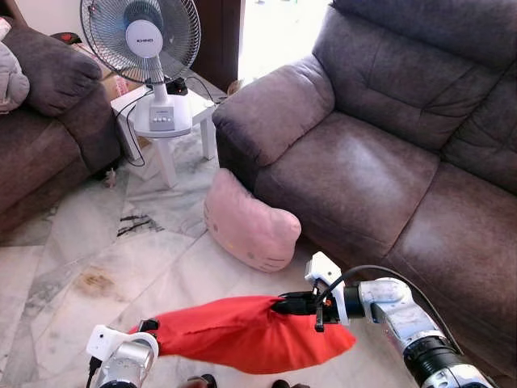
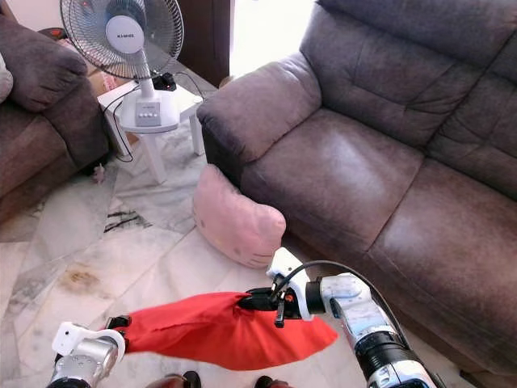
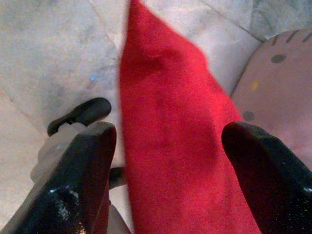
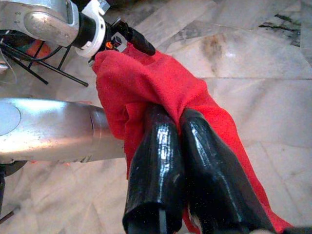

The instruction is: Move the pillow to the sofa from floor

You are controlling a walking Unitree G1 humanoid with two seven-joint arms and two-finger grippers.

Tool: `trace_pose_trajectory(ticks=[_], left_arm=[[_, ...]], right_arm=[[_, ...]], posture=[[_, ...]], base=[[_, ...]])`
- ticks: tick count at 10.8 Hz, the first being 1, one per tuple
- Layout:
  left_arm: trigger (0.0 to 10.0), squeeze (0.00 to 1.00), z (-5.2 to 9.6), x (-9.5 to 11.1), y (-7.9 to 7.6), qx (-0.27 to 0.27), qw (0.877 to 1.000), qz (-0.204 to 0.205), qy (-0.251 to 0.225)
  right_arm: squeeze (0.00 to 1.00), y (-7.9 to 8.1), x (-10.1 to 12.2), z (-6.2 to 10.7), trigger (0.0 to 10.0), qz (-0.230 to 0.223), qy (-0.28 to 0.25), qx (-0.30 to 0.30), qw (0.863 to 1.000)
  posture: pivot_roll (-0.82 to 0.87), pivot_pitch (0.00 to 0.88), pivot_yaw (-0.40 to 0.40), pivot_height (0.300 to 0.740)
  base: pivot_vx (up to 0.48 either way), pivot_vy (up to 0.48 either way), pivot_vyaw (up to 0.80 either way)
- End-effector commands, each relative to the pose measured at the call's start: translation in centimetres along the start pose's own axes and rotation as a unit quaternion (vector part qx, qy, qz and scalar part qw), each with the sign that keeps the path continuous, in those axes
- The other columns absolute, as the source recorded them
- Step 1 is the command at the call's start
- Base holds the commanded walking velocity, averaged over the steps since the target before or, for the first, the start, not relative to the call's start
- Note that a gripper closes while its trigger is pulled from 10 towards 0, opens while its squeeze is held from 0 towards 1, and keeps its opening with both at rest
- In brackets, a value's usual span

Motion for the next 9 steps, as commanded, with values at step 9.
trace_pose_trajectory(ticks=[9], left_arm=[[0.0,0.0,-0.4,-0.21,1.24,0.018,1.0,-0.005,-0.003]], right_arm=[[0.0,-0.69,2.03,0.6,10.0,0.034,-0.026,-0.001,0.999]], posture=[[0.14,0.158,-0.102,0.74]], base=[[0.0,0.0,0.0]])
Point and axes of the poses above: a point about 5 cm out from each wrist's last joint towards the gripper, its own z axis pointing back from the gripper into the wrist, its own x axis along the axis of the wrist's last joint, y = z × x, the point moved 2 cm from there along -z, pointing out of the wrist towards the gripper, and after that the axes turned 7 degrees about z, right-handed, at the moved point
